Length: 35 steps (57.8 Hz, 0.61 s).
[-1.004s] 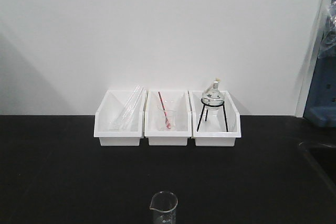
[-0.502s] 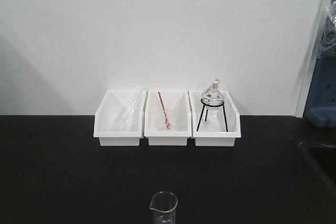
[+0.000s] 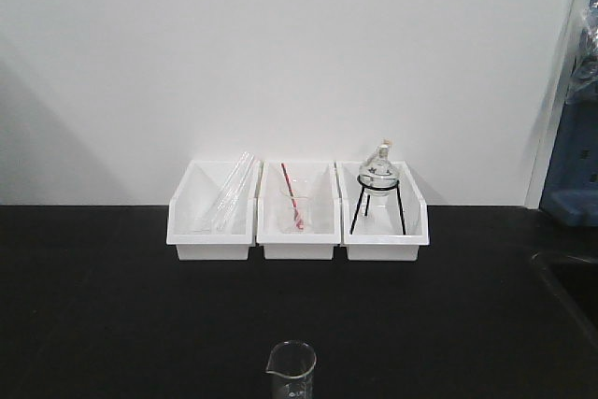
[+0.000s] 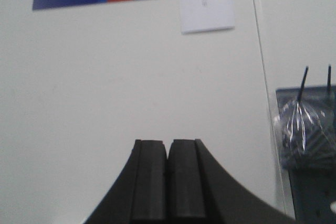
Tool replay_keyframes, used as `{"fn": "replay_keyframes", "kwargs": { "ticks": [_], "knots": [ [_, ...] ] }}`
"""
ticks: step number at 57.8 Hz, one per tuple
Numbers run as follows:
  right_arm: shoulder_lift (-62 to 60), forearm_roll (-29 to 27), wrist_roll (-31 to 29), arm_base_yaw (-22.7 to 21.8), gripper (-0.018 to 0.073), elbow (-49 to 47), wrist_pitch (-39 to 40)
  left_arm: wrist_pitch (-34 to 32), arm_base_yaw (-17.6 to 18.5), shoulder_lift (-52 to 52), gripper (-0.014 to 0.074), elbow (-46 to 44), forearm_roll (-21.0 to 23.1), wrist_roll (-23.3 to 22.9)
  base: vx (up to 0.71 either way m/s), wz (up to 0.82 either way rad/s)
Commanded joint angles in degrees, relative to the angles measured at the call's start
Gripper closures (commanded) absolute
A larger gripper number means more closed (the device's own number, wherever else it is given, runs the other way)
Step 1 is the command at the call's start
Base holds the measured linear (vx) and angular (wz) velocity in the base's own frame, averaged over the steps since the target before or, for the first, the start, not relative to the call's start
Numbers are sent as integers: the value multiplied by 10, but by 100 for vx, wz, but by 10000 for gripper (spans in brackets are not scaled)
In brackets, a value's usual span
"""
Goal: Pick beaker and place in left cabinet
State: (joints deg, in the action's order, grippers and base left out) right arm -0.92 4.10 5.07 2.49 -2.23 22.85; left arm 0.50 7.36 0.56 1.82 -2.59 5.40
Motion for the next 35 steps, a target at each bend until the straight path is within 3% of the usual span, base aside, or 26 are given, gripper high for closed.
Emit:
{"fn": "replay_keyframes", "kwargs": {
  "ticks": [1,11,35],
  "knots": [
    [11,5,4,-2,564,-64,-73,-48,0,10,595,9,2,-2,0,0],
    [31,6,4,-2,564,-100,-174,-48,0,10,595,9,2,-2,0,0],
    [31,5,4,-2,564,-96,-163,-48,0,10,595,9,2,-2,0,0]
  ]
}}
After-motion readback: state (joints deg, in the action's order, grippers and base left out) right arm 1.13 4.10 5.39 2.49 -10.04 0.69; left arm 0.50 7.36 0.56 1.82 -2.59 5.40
